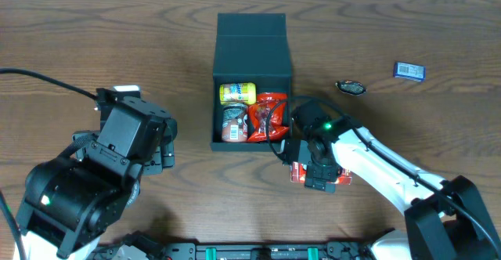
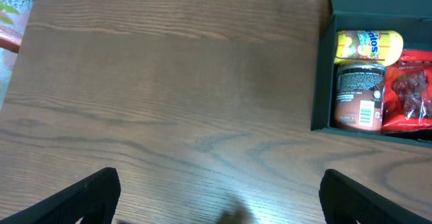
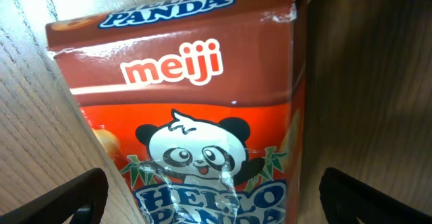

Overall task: Pack container
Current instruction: 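Lift the Hello Panda box with the right gripper toward the box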

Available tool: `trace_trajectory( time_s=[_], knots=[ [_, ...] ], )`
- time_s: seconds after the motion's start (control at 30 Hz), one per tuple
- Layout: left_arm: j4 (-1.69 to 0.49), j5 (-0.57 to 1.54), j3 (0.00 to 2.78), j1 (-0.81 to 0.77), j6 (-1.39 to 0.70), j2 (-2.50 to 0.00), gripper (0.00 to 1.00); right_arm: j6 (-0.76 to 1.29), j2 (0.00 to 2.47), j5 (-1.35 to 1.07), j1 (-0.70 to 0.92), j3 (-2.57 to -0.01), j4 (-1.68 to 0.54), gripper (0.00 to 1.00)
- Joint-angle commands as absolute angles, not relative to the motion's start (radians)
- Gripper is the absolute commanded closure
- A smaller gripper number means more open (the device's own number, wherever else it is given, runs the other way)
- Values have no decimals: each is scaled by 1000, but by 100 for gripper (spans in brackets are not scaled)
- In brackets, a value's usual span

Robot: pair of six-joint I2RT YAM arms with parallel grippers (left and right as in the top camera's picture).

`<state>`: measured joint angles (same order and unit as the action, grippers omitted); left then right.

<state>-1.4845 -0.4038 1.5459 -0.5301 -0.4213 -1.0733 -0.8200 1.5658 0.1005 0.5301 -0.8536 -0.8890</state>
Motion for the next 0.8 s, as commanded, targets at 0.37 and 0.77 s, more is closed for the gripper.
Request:
trace_trajectory(
  time_s=[0.37,0.77],
  knots=[
    [-1488,-429,1545,-524,-416,-1071,5,-809,1584,86,538,-812,-905,1],
    [-1488,-429,1545,-524,-416,-1071,5,-809,1584,86,538,-807,-901,5]
  ],
)
